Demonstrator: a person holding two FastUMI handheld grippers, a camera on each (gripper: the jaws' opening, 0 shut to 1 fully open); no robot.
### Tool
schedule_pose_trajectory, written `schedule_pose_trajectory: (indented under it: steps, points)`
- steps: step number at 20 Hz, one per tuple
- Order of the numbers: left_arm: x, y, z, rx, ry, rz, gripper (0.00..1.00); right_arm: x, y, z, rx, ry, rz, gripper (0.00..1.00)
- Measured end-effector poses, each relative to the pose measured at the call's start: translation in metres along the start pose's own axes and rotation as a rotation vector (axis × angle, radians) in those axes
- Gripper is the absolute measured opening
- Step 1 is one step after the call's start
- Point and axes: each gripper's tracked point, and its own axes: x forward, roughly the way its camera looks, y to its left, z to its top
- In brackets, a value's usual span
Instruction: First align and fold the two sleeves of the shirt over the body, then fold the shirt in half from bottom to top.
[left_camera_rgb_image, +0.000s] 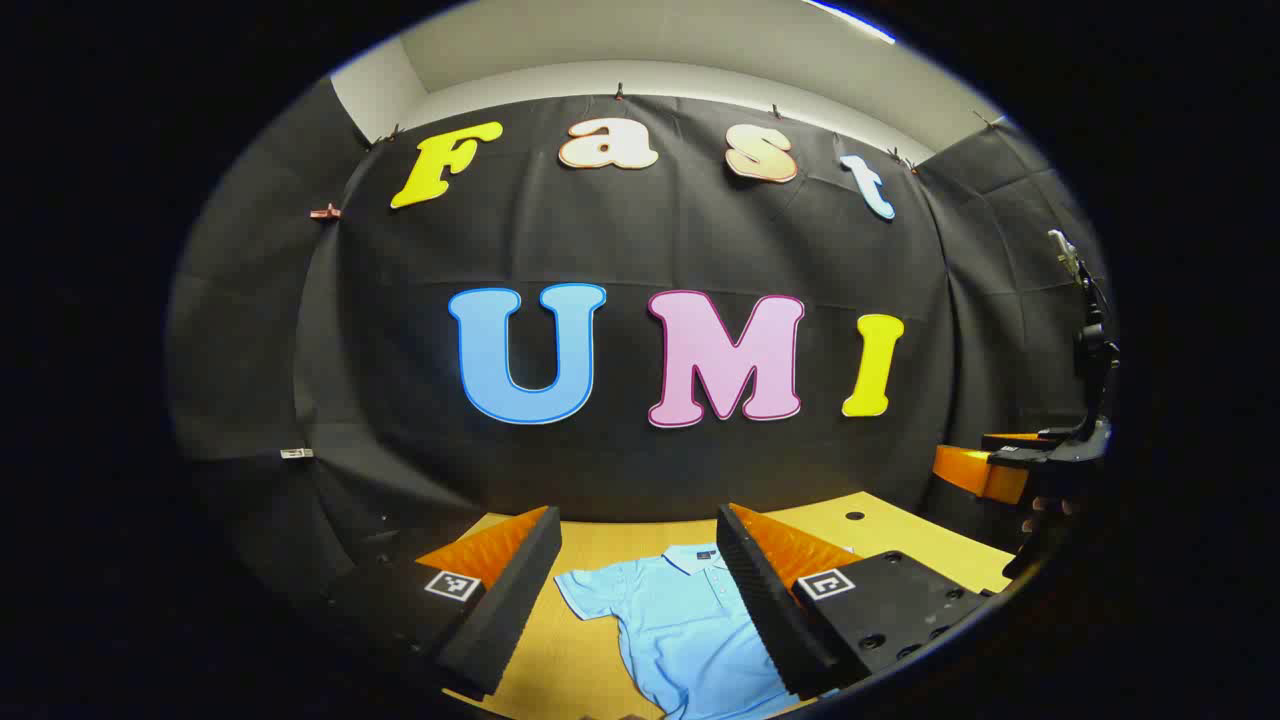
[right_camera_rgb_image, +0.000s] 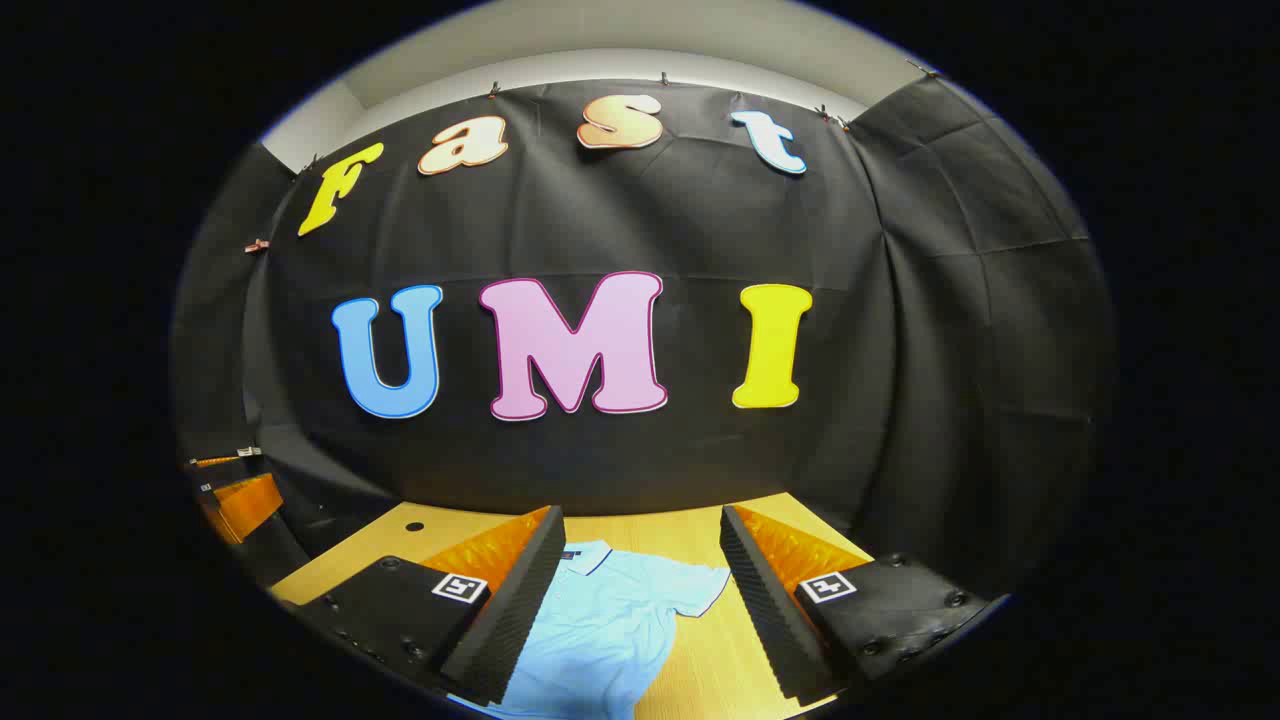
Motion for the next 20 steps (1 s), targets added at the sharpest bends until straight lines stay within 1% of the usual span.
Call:
schedule_pose_trajectory:
  steps: [3,7,10,14,16,18,20]
  points:
    - [0.004,-0.003,-0.004,-0.007,0.011,-0.009,0.99,0.002,-0.003,-0.006,-0.047,0.017,-0.001,0.97]
    - [0.011,-0.005,-0.008,-0.021,0.019,-0.004,0.99,0.008,-0.002,-0.013,-0.055,0.041,0.014,0.97]
    - [0.014,-0.01,-0.014,-0.011,0.027,-0.013,0.99,0.019,-0.002,-0.019,-0.078,0.063,0.026,0.97]
    - [0.022,-0.022,-0.024,0.008,0.048,-0.026,0.99,0.04,-0.004,-0.029,-0.076,0.088,0.034,0.97]
    - [0.027,-0.028,-0.03,0.032,0.054,-0.025,0.99,0.056,-0.006,-0.047,-0.09,0.123,0.043,0.97]
    - [0.034,-0.033,-0.036,0.033,0.069,-0.024,0.99,0.073,-0.01,-0.065,-0.113,0.16,0.05,0.97]
    - [0.041,-0.032,-0.041,0.031,0.079,-0.001,0.99,0.09,-0.015,-0.085,-0.134,0.191,0.055,0.97]
